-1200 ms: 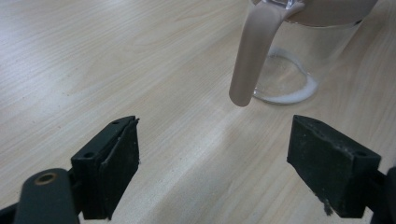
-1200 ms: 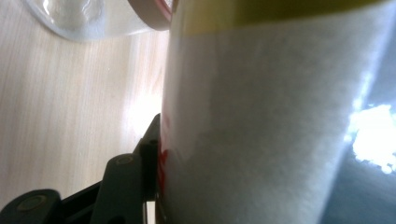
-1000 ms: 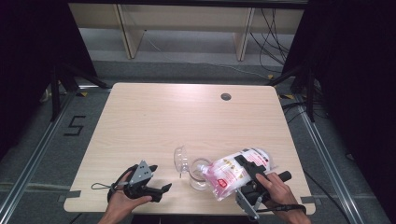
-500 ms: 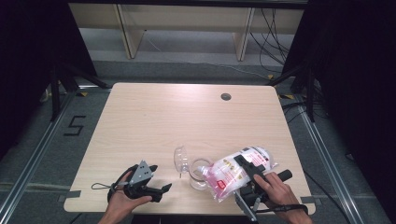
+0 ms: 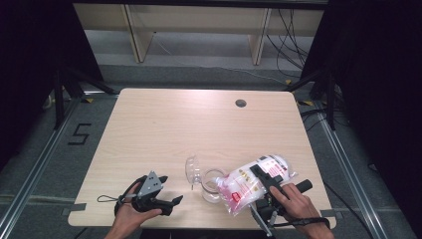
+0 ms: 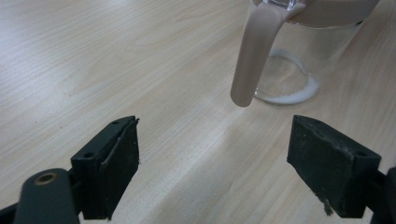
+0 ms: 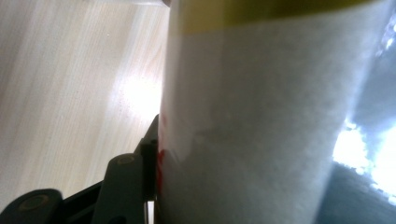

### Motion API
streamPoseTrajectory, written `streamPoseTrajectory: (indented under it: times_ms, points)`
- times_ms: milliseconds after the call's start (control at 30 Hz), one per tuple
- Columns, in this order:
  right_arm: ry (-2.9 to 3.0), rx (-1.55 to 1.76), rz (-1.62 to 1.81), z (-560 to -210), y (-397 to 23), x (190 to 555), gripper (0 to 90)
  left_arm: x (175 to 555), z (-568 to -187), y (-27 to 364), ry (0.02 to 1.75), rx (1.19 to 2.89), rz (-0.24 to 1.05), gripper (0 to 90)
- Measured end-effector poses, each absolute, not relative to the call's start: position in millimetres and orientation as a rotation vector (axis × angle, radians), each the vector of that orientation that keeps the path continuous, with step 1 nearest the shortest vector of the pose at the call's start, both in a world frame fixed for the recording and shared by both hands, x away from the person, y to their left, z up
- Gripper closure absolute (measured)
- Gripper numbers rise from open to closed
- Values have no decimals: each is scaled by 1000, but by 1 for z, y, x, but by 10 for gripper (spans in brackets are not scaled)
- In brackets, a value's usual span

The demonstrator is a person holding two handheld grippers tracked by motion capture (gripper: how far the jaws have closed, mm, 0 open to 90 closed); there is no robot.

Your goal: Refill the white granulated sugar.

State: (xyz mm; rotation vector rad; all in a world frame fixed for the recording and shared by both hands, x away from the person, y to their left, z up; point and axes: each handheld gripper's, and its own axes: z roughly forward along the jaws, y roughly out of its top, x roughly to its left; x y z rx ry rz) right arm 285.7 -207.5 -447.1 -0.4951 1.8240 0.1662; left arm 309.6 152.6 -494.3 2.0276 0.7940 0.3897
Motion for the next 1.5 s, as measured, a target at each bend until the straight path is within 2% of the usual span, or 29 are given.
streamPoseTrajectory:
  times_ms: [1500]
  points:
    - [1793, -553, 91, -442, -206, 285, 514, 309, -495, 151, 798, 2022, 386, 164]
